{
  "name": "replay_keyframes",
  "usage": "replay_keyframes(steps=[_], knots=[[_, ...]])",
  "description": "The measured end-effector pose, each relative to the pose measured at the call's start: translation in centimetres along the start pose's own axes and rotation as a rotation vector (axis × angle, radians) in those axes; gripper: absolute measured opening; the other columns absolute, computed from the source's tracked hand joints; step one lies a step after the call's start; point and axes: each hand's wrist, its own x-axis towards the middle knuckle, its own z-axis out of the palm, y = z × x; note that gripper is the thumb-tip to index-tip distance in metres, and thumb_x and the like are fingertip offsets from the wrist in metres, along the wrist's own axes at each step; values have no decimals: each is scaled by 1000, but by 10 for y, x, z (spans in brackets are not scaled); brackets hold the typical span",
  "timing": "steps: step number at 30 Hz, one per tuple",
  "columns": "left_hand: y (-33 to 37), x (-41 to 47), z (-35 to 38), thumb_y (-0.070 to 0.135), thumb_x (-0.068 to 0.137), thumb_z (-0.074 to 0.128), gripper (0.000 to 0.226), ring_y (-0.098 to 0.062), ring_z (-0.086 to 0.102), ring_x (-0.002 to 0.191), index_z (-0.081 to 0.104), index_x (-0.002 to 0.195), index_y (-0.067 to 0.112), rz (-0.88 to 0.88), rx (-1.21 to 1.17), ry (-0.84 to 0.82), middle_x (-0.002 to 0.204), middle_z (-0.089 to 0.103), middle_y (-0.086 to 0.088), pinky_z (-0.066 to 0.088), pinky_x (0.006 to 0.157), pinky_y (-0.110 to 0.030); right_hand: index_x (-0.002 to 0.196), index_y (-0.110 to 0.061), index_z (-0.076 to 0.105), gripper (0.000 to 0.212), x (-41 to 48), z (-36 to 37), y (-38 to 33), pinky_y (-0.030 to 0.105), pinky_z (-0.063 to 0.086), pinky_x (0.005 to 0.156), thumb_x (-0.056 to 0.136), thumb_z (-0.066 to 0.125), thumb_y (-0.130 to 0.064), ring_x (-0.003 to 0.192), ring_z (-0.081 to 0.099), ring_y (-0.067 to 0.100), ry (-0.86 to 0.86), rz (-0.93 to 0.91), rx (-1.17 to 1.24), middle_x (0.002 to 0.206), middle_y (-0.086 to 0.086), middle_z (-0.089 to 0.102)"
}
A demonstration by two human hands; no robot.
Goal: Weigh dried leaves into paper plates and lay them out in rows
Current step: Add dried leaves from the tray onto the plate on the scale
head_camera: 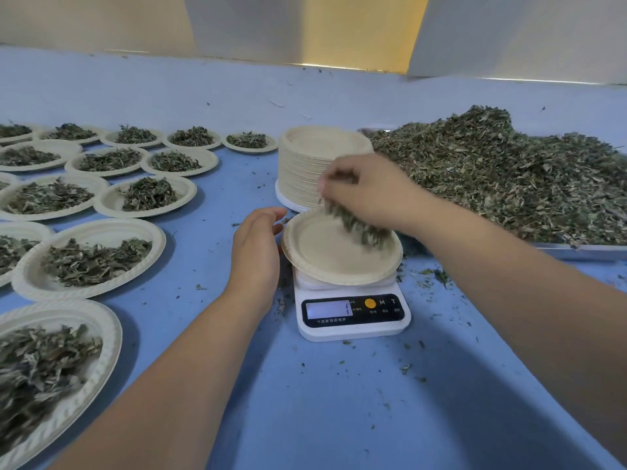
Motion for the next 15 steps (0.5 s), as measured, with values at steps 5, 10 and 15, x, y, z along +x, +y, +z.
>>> replay_keyframes(steps=[5, 10, 15], knots=[[3, -4, 0, 34, 92, 48, 26, -10, 66, 113, 72, 98, 29, 16, -1, 5, 120, 70, 5, 54, 99, -40, 121, -30, 68, 36, -3, -5, 3, 21, 48, 87, 93, 64, -52, 98, 62, 3, -229, -3, -265, 108, -18, 68], [5, -6, 1, 31, 99, 45, 26, -10, 65, 115, 71, 100, 28, 10, 26, 2, 121, 68, 5, 51, 105, -47, 100, -27, 74, 21, 10, -46, 37, 24, 45, 70, 95, 61, -43, 85, 64, 5, 106, 72, -169, 92, -13, 72], [9, -9, 4, 29, 99, 46, 24, -20, 66, 115, 71, 100, 29, 4, 47, -1, 119, 69, 5, 53, 102, -46, 94, -19, 59, 38, -4, -41, 106, 33, 40, 67, 102, 45, -53, 78, 58, 25, -15, 350, -489, 84, 4, 64]])
